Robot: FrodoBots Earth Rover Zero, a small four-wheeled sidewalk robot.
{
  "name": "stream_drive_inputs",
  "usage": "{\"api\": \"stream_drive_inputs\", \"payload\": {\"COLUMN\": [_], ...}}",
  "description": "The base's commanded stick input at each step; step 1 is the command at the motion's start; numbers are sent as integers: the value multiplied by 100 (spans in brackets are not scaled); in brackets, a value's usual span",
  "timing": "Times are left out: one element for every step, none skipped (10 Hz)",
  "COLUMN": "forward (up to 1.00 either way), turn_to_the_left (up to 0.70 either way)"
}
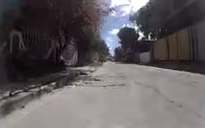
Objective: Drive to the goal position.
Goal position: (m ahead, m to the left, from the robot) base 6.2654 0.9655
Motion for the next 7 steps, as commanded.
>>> {"api": "stream_drive_inputs", "payload": {"forward": [100,100,100,100,100,100,100], "turn_to_the_left": [-40,-40,-18,7,0,0,0]}}
